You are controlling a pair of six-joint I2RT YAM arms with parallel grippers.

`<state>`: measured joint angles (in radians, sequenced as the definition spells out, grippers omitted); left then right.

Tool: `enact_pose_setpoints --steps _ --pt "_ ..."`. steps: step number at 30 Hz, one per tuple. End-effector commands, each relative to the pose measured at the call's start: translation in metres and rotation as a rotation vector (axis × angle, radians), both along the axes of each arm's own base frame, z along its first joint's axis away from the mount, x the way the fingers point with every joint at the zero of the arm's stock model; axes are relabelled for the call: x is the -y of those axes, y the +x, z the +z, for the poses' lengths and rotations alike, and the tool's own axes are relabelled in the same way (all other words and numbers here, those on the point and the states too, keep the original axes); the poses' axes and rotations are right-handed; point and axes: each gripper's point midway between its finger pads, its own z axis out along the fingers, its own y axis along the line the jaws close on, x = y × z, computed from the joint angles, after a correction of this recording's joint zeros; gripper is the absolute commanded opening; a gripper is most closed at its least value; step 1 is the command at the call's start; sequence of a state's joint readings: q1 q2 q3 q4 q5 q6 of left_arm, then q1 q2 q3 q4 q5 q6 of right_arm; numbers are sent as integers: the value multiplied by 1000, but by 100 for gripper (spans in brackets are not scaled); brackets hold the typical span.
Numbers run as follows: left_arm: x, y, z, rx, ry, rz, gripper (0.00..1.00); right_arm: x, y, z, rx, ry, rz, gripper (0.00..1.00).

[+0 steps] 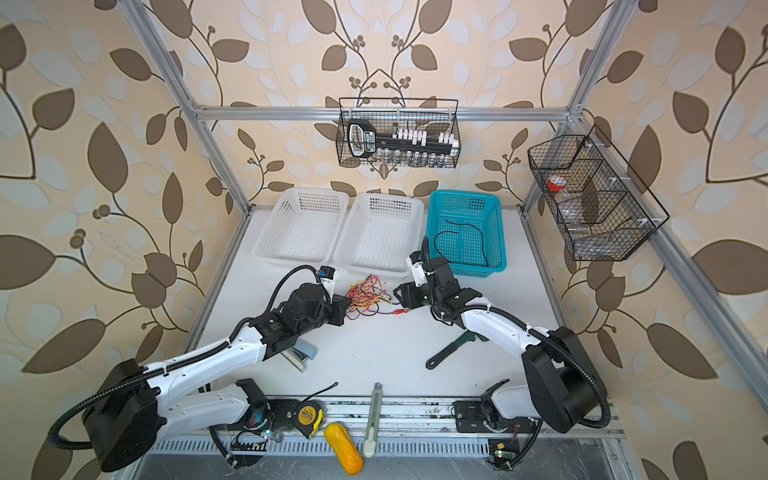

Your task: Untangle the cables

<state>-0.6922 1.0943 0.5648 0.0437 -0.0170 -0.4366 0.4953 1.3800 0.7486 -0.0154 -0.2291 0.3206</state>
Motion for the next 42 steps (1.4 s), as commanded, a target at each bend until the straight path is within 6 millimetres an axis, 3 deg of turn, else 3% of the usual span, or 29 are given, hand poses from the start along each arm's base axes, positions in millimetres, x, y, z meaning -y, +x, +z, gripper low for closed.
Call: enact_pose_setpoints --steps 1,10,24,33,36,42 --pt "13 -2 33 100 -83 -84 0 -11 1 8 37 77 63 63" --pt "28 -14 62 145 -172 -188 0 1 6 14 87 134 68 63" --pt "39 -25 111 203 -284 -269 0 -37 14 26 134 280 145 62" --pt "43 -28 121 211 -326 -292 0 -54 18 38 146 371 160 59" --pt "45 -29 123 208 -336 -301 0 -58 22 42 154 389 154 53" --pt "39 -28 118 207 -320 -269 0 -54 26 43 167 369 126 14"
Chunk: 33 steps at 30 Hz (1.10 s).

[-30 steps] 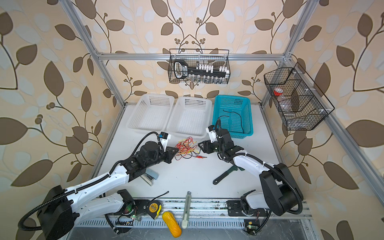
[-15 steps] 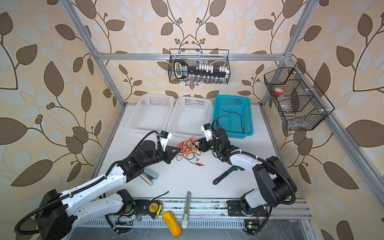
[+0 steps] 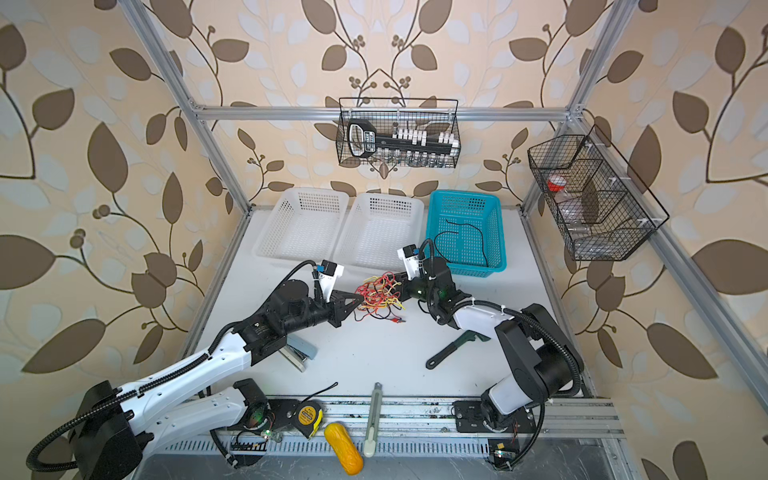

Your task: Untangle the cables

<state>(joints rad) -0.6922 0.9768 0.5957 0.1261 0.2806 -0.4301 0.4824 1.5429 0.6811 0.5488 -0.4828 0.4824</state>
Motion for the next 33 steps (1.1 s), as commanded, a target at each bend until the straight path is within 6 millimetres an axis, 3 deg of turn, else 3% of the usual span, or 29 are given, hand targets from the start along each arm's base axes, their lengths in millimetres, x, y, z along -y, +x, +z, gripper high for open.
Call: enact_pose_setpoints --steps 1,3,7,15,20,27,33 --pt "-1 6 43 97 -90 22 0 -1 5 14 48 2 -16 10" --pt "-4 7 40 96 -85 42 0 7 6 15 56 -28 -53 1" --pt "-9 11 30 86 -65 74 0 30 10 20 79 -122 -162 0" --pt "-35 29 -8 33 63 248 0 93 16 60 171 -321 -434 0" --pt "-54 37 -33 -7 129 360 0 125 12 89 198 -368 -580 0" --pt "-73 42 -70 -66 219 453 0 170 4 112 185 -399 -734 0" --pt "-82 44 -90 -119 242 501 0 193 -6 137 216 -364 -794 0"
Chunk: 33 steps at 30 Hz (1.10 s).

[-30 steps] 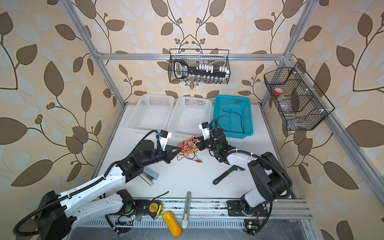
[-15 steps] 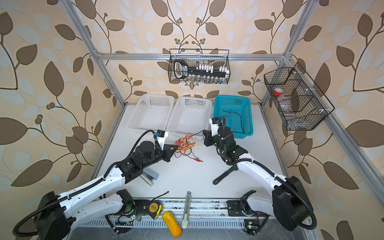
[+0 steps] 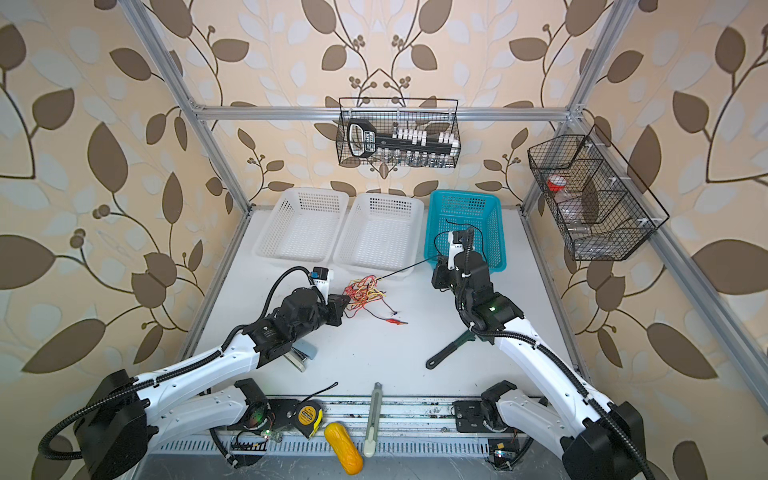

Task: Untangle the cables
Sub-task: 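Pull the black wire toward the teal basket with the right gripper while left holds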

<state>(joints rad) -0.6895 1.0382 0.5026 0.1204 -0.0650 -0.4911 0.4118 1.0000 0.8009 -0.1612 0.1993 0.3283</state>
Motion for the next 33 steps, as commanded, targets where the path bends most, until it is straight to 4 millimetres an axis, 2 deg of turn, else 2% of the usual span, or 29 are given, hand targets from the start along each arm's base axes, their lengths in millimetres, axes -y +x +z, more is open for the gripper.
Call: enact_pose_setpoints --steps 1,5,14,18,25,33 --pt "-34 10 -23 -48 71 161 0 33 0 41 96 1 -139 0" --pt "-38 12 -31 -62 101 181 0 34 -2 53 108 -1 -141 0" --pt "-57 14 -58 -159 139 257 0 71 -8 84 157 -6 -262 0" --pt "-64 16 -64 -185 128 279 0 85 -14 95 182 3 -293 0" --pt "-65 17 -63 -198 139 289 0 79 -13 108 200 12 -259 0" --pt "-50 22 -44 -156 70 232 0 54 14 133 226 44 -155 0"
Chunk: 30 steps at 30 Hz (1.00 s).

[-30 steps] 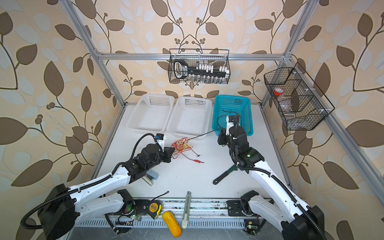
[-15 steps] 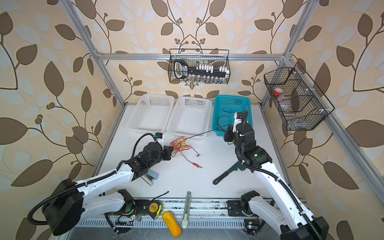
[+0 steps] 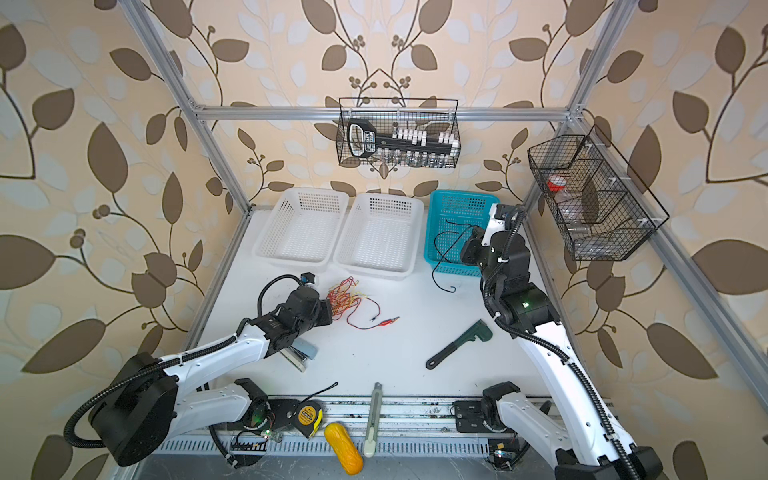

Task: Untangle the cables
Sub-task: 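Pull the black wire toward the teal basket with the right gripper while left holds, then lower the black wire into the teal basket and open the right gripper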

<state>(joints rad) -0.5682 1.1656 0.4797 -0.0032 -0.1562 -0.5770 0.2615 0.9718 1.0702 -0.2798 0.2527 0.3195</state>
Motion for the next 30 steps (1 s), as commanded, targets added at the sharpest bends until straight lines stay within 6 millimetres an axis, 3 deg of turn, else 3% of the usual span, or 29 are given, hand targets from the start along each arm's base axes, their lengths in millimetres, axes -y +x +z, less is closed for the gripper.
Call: enact_pose_setpoints --steps 1,7,9,13,18,22,30 --pt "12 11 31 76 -71 -18 0 -10 10 25 56 -2 48 0" --pt "16 11 31 70 -78 -38 0 -18 38 41 75 -38 58 0" --pt "16 10 31 68 -80 -40 0 -15 44 57 111 -33 45 0" --pt "17 9 29 59 -75 -48 0 -2 66 70 130 -17 0 0" --pt "18 9 30 56 -77 -52 0 19 97 68 120 -3 -50 0" --pt "19 8 30 49 -76 -58 0 39 119 44 75 9 -90 0" --pt "22 9 28 38 -77 -69 0 54 153 -48 -90 15 -100 0"
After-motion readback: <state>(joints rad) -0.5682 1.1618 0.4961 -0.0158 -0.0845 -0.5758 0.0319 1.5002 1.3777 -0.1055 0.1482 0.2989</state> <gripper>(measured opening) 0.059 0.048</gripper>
